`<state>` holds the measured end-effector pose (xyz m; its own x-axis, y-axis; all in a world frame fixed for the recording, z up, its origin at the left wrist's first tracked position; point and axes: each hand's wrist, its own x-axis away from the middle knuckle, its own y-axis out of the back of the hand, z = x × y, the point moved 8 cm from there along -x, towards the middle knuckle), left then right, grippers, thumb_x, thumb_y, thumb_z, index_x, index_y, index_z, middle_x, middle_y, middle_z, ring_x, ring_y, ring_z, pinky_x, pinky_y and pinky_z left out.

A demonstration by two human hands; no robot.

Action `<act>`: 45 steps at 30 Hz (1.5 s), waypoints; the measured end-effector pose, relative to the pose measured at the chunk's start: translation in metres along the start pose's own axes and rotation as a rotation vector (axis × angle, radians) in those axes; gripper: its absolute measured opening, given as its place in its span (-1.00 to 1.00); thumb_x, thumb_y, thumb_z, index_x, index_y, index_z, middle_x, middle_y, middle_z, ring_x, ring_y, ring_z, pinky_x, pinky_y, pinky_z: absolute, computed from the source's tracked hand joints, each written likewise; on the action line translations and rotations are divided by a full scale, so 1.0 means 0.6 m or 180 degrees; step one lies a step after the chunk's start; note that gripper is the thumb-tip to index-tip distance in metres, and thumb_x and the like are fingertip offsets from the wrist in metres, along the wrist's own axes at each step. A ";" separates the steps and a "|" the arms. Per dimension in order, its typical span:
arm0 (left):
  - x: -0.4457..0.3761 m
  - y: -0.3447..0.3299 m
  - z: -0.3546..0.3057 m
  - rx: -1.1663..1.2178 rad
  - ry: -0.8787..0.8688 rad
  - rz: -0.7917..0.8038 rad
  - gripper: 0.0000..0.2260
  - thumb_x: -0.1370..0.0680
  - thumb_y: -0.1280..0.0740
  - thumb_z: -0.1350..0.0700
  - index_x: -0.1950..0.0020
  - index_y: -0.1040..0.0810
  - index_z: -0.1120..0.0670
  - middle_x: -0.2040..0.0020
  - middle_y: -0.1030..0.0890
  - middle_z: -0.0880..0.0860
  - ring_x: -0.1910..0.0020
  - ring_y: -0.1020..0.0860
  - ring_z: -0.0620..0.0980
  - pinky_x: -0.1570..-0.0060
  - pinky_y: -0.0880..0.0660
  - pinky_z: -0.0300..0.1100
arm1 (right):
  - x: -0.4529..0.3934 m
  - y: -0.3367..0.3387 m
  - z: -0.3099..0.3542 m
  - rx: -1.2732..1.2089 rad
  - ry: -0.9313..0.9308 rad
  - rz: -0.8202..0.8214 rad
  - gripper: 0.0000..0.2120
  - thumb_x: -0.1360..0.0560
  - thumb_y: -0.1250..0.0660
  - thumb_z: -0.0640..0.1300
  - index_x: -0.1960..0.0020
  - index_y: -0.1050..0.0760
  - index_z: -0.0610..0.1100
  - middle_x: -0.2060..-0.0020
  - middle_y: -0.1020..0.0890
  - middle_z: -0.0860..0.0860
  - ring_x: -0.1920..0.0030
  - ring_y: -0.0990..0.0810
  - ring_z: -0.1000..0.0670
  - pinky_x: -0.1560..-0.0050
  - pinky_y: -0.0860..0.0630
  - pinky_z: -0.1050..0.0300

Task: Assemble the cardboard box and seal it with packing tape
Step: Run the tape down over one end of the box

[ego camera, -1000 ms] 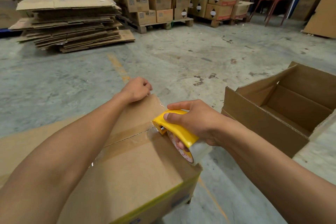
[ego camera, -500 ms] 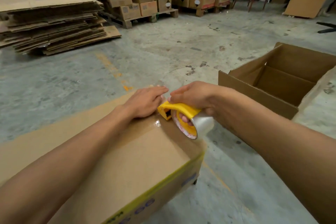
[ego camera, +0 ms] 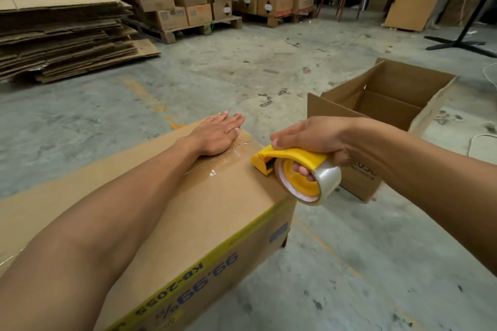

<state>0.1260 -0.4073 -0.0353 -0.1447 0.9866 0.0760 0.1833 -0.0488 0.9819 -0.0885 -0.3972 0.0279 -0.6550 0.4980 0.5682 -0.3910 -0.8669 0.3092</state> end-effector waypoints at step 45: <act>0.095 -0.045 -0.218 0.0239 -0.0825 0.0134 -0.56 -0.68 0.09 -0.07 -0.57 -0.17 -0.09 -0.57 -0.18 -0.13 -0.55 -0.04 -0.16 -0.53 0.09 -0.04 | 0.099 0.000 -0.121 -0.0961 0.1014 -0.0269 -0.63 -0.55 -0.37 -0.22 -0.35 -0.49 -0.13 0.54 -0.57 -0.16 0.62 -0.51 -0.08 0.59 -0.51 0.15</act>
<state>-0.0145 -0.3701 -0.0348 0.1166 0.9914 0.0600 0.2569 -0.0885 0.9624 -0.1743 -0.3665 0.0065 -0.7607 0.5890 0.2728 -0.5919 -0.8019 0.0810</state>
